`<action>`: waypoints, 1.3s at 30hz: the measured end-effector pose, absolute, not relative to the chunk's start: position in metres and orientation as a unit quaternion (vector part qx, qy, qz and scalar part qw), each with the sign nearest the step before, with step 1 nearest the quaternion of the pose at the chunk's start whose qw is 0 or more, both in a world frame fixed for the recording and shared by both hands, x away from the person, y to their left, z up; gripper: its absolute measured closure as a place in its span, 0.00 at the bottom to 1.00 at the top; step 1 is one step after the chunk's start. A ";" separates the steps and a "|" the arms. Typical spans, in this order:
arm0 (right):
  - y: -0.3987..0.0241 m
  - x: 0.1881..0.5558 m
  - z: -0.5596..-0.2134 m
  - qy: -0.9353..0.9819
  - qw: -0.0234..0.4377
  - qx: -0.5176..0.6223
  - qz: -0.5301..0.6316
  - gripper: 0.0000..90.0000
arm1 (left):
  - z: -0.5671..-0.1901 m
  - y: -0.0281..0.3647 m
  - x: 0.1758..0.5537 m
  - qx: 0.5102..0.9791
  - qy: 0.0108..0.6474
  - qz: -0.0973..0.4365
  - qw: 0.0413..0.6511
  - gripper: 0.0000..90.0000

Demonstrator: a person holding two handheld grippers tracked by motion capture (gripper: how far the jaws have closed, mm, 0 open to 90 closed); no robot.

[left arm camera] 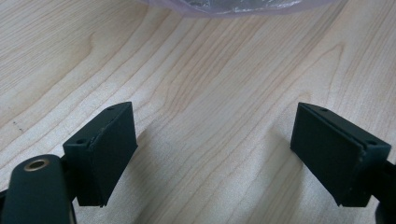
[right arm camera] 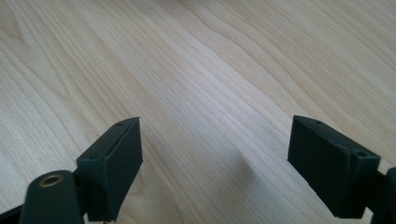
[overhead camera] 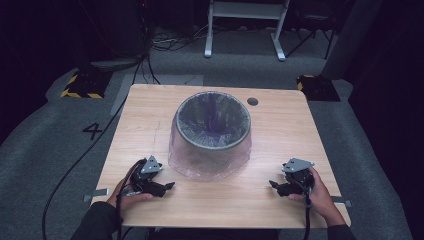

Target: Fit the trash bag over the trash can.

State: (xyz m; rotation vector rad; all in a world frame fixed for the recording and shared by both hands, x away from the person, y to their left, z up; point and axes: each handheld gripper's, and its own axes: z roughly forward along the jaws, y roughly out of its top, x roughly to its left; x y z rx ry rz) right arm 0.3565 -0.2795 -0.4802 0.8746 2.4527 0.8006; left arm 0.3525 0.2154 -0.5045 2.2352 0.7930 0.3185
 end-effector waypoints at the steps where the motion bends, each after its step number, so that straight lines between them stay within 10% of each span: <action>1: -0.282 0.356 -0.481 0.879 0.208 0.318 0.289 0.20 | -0.504 0.215 0.352 0.869 0.308 0.124 0.366 0.16; 39: -0.362 0.350 -0.504 0.789 0.204 0.462 0.350 0.18 | -0.505 0.215 0.352 0.869 0.309 0.124 0.366 0.16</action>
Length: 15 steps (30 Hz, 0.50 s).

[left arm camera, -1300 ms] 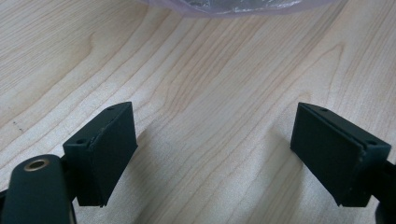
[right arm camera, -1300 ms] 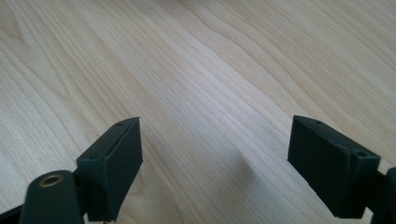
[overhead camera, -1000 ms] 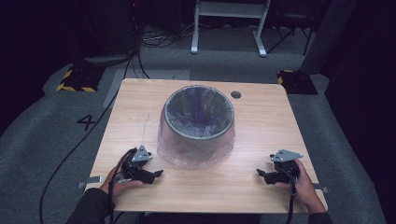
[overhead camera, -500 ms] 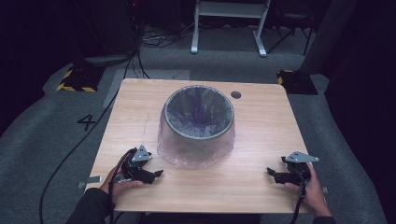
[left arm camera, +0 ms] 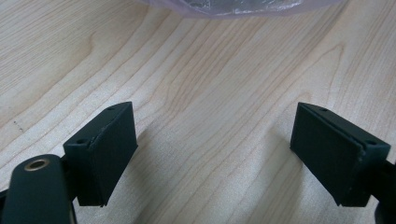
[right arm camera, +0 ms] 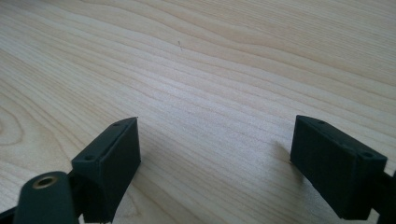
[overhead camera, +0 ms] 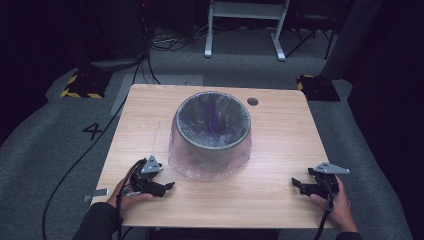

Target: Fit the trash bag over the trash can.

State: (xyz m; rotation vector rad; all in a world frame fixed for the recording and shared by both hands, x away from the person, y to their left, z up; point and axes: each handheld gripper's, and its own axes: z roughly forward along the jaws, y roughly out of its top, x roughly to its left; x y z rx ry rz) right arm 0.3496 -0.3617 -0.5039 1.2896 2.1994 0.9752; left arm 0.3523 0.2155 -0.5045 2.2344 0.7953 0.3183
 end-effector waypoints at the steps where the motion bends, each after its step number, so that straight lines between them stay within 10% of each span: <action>1: -0.362 0.350 -0.504 0.789 0.204 0.463 0.350 0.18 | -0.504 0.216 0.352 0.869 0.309 0.124 0.366 0.16; 15: -0.360 0.348 -0.504 0.785 0.208 0.469 0.347 0.17 | -0.505 0.215 0.353 0.870 0.306 0.123 0.366 0.16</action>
